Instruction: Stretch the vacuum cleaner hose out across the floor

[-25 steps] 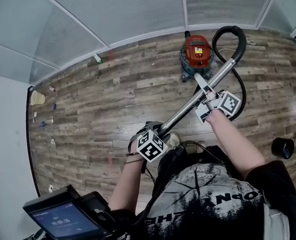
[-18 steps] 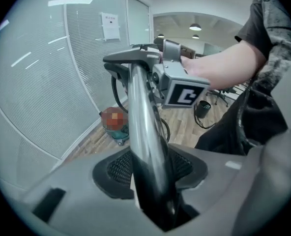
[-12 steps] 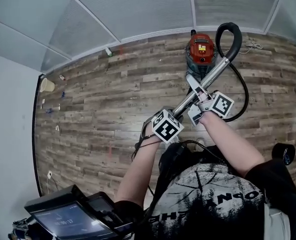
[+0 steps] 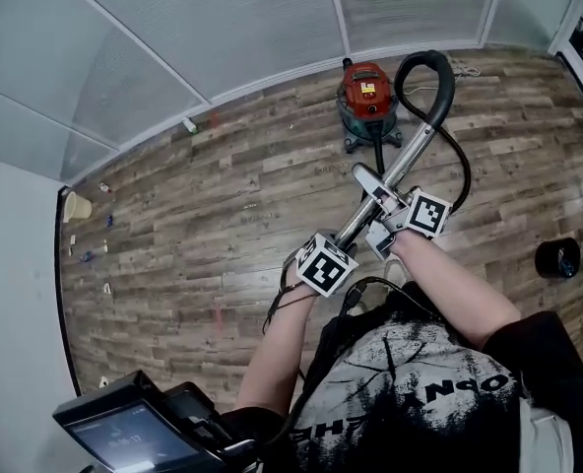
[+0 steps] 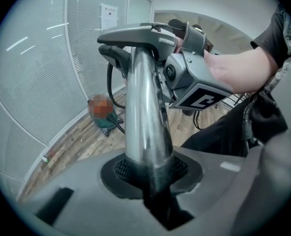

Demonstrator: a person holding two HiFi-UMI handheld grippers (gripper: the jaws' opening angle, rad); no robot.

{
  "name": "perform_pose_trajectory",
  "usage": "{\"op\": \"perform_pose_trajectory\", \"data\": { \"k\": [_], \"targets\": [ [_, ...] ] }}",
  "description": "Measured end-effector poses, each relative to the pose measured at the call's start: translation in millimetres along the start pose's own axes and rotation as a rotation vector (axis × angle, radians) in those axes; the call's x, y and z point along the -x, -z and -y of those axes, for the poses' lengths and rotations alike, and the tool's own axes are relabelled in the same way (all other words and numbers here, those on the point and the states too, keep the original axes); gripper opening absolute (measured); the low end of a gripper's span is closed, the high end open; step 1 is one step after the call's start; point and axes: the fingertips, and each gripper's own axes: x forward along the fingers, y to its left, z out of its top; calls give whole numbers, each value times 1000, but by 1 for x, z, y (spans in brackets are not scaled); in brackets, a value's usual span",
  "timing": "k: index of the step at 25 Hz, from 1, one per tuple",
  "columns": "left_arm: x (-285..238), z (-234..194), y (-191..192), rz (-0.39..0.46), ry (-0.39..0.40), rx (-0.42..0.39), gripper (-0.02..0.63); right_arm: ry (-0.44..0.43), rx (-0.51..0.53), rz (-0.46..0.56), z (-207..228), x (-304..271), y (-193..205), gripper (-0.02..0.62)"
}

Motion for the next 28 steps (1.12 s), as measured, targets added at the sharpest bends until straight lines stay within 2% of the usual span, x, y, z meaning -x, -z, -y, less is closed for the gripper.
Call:
{"op": "perform_pose_trajectory", "data": {
  "k": [6,11,16,23,28],
  "targets": [
    [37,35,53,4,67,-26,97,20,48,32,-32,20,54,78],
    [53,64,108,-34,95,-72,97,13,93,111,-47,54,62,89],
    [61,100,146,-47,102,-70,95,-27,36,136,-69,83,91,66],
    [73,137,180,-35,43,-22,95,-59,-22,68,-91,103,133,54],
    [76,191,185,-4,11,41,94,-71,-37,-3,-112,139,153,52]
  ]
}}
